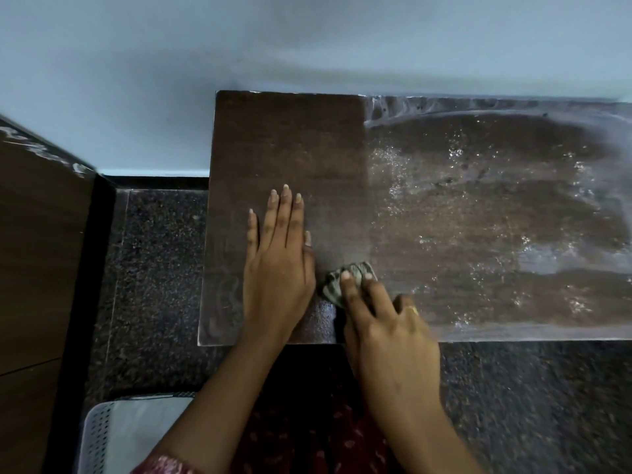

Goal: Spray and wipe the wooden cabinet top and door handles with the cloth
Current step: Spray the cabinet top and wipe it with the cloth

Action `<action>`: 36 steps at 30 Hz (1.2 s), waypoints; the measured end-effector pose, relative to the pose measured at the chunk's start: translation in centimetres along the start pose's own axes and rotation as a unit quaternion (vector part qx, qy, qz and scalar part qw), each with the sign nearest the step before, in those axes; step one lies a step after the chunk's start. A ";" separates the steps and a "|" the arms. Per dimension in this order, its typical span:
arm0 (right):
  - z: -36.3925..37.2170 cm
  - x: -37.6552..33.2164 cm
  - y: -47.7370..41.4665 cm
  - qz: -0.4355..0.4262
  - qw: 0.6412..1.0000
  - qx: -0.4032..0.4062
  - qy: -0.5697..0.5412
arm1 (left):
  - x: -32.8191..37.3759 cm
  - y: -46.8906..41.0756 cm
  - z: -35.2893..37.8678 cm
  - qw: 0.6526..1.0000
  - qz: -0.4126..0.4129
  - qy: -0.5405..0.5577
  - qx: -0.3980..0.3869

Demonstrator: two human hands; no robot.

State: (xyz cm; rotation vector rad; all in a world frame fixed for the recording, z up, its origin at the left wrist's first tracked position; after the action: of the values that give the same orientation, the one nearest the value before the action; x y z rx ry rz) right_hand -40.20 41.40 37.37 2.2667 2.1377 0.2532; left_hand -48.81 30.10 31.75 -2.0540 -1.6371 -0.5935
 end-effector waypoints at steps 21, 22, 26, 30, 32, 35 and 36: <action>0.0 3.7 -4.3 -0.022 0.999 0.036 -0.005 | 3.0 3.3 1.5 0.998 0.014 -0.009 -0.067; -0.1 3.7 -5.7 -0.020 0.999 0.036 0.007 | 3.1 3.3 1.5 0.997 0.013 -0.012 -0.069; -1.0 3.6 -11.8 -0.020 0.998 0.043 0.052 | 3.2 3.3 1.6 0.997 0.010 -0.026 -0.073; -1.9 4.0 -17.8 -0.008 0.998 0.053 0.025 | 3.3 3.3 1.5 0.997 -0.002 -0.030 -0.075; -2.3 4.3 -20.4 0.011 0.999 0.043 0.010 | 3.4 3.3 1.6 0.997 -0.008 -0.030 -0.075; -2.5 4.9 -23.3 0.002 0.998 0.049 0.024 | 3.3 3.3 1.5 0.997 -0.012 -0.018 -0.076; -2.6 5.2 -23.9 -0.001 0.998 0.053 0.027 | 3.3 3.3 1.4 0.997 -0.012 -0.014 -0.076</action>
State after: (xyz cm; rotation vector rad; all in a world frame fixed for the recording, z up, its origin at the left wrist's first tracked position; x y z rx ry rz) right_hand -63.90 47.81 37.59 2.3397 2.2308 0.2072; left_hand -44.87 32.90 32.27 -2.1609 -1.6815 -0.7201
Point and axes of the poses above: each hand's wrist, its own y-axis away from the middle knuckle, its own z-axis out of the palm, x = y × z, the point moved 1 cm from there along -y, towards the middle knuckle, and after that the axes turned 13 degrees about y, right-handed, at the moved point
